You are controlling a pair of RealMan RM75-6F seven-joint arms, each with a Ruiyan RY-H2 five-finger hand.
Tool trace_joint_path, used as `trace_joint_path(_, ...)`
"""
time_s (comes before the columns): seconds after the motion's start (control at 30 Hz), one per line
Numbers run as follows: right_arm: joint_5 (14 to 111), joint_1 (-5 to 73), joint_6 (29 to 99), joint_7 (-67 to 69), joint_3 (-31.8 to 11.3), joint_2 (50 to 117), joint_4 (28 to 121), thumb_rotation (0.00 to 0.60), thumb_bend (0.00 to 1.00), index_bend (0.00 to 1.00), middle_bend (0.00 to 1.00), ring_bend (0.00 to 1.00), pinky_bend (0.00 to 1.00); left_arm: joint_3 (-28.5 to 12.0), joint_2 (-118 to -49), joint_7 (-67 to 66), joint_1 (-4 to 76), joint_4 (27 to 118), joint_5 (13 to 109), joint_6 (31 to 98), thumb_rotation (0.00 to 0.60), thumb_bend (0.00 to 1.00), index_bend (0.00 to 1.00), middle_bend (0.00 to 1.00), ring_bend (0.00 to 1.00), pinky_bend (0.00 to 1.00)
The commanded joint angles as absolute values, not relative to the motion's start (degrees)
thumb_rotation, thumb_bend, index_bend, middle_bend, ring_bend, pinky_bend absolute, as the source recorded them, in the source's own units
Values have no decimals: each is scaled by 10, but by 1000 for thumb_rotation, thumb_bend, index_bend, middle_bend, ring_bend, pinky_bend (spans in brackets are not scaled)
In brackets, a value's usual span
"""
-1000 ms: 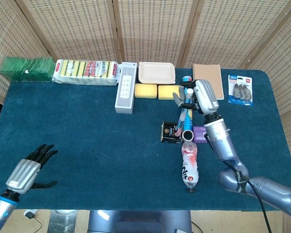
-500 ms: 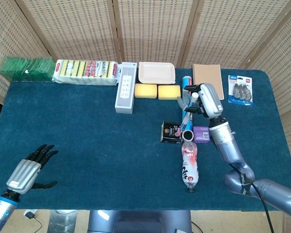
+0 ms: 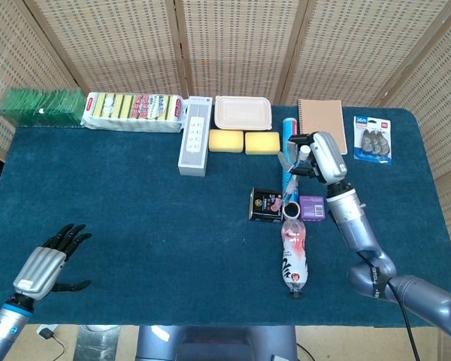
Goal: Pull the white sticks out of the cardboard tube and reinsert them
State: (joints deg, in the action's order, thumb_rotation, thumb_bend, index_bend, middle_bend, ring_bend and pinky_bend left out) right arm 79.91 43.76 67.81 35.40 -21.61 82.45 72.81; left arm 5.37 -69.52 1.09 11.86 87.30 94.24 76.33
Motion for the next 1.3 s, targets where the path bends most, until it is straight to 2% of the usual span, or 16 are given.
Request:
trace_joint_path(0.03, 799, 438, 675, 375, -213, 828, 707, 600, 454, 788, 993, 1000, 1000, 51, -698, 5, 122, 876, 938, 756, 454, 112, 135, 84, 31, 237)
trace_joint_path(0.43, 814, 431, 679, 436, -193, 834, 652, 600, 455, 788, 994, 1000, 1000, 45, -700, -17, 128, 896, 925, 744, 452, 112, 136, 84, 31, 237)
trace_joint_path(1.3, 812, 408, 704, 469, -176, 858, 635, 600, 454, 789, 994, 1000, 1000, 55, -682, -29, 128, 913, 941, 749, 452, 113, 135, 84, 31, 237)
